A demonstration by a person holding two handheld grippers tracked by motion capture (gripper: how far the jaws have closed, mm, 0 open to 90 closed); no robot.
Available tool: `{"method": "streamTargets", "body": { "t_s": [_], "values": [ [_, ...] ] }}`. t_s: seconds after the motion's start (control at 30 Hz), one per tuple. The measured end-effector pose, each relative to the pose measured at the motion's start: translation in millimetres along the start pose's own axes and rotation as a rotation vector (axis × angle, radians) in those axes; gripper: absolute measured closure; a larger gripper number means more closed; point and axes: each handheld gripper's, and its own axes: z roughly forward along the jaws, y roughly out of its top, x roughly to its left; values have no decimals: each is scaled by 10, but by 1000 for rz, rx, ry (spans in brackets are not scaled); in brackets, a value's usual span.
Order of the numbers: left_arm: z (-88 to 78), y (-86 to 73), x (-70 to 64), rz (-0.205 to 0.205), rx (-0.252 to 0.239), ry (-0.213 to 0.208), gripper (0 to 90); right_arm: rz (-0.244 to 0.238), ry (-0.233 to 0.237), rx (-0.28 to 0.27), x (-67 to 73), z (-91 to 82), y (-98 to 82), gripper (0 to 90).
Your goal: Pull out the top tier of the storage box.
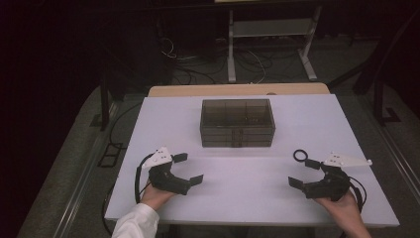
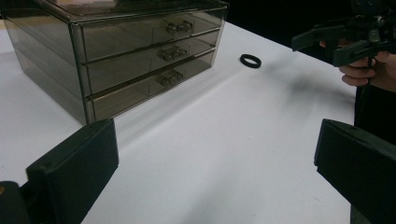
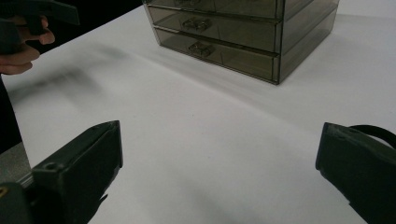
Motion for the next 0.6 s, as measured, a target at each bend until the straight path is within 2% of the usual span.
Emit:
{"method": "streamTargets", "body": {
  "t_s": [0.6],
  "values": [
    [-2, -4, 6, -11, -6, -8, 0, 6, 0, -11, -12, -25, 0, 2]
  ]
}}
